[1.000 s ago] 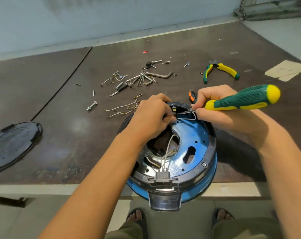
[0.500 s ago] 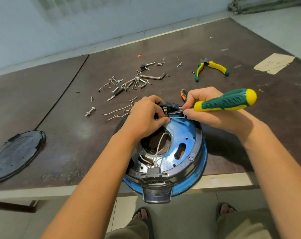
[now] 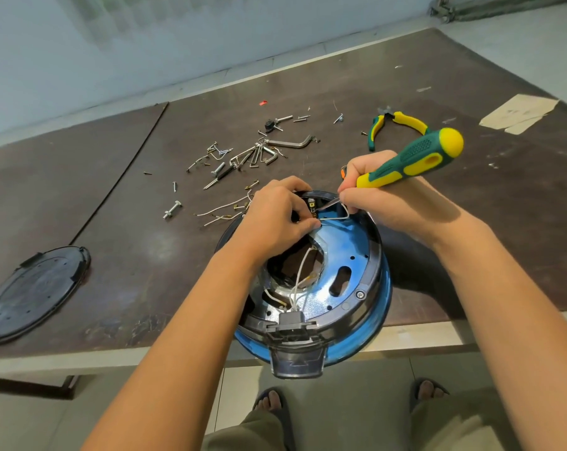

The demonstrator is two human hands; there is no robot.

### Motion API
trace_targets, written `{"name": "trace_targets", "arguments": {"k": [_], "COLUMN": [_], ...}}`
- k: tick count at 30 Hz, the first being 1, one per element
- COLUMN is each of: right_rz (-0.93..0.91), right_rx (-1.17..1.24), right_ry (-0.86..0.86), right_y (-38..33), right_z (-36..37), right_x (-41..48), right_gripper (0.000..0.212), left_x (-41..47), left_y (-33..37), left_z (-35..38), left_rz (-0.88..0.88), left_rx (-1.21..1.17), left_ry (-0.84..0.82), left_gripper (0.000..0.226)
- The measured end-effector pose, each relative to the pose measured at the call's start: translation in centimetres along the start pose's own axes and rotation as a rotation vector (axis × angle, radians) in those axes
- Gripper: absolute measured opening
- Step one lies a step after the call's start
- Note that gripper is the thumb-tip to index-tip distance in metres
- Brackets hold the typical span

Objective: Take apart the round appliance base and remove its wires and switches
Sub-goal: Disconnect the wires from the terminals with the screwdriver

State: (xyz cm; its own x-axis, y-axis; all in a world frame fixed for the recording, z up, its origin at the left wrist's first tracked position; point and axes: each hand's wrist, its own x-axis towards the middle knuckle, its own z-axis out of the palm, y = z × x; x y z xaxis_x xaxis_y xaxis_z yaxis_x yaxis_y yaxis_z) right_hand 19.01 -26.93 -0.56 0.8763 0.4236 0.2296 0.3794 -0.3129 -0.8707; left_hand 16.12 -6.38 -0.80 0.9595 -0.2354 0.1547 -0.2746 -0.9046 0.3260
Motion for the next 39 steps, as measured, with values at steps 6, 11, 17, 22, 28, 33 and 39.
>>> {"name": "trace_targets", "arguments": {"k": [6,11,17,22,28,33,39], "right_rz": [0.056,0.123,0.095,-0.026,-0.041,0.035,0.089], "right_rx": [-0.002,0.061,0.119,0.082,0.048,0.151,0.223], "right_ry": [0.041,0.100,0.081,-0.114,-0.136,0.008,0.049], "right_y": [0.4,0.2,0.7,1.5,1.2,1.4,1.2], "right_z": [0.2,0.6,0.8,-0.8,-0.7,0.2,0.6], "right_x": [0.4,0.8,0.7,0.2,0.3,0.7,1.1], "right_gripper": [0.009,0.010,0.017,0.027,0.023,0.021,0.024], "left_x": [0.0,0.1,0.1,0.1,0.1,0.1,0.0], "left_y": [-0.1,-0.1,-0.1,0.0,0.0,0.0,-0.1], "left_z": [0.0,0.0,0.0,-0.1,-0.1,0.0,-0.1], "left_rz": [0.002,0.008,0.002,-0.006,-0.007,0.001,0.004], "left_rx": [-0.011,-0.002,-0.020,-0.021,-0.022,-0.020,-0.035], "left_ry": [0.004,0.008,0.004,0.004,0.008,0.007,0.002], "left_gripper": [0.008,0.008,0.006,0.006,0.008,0.006,0.005]}}
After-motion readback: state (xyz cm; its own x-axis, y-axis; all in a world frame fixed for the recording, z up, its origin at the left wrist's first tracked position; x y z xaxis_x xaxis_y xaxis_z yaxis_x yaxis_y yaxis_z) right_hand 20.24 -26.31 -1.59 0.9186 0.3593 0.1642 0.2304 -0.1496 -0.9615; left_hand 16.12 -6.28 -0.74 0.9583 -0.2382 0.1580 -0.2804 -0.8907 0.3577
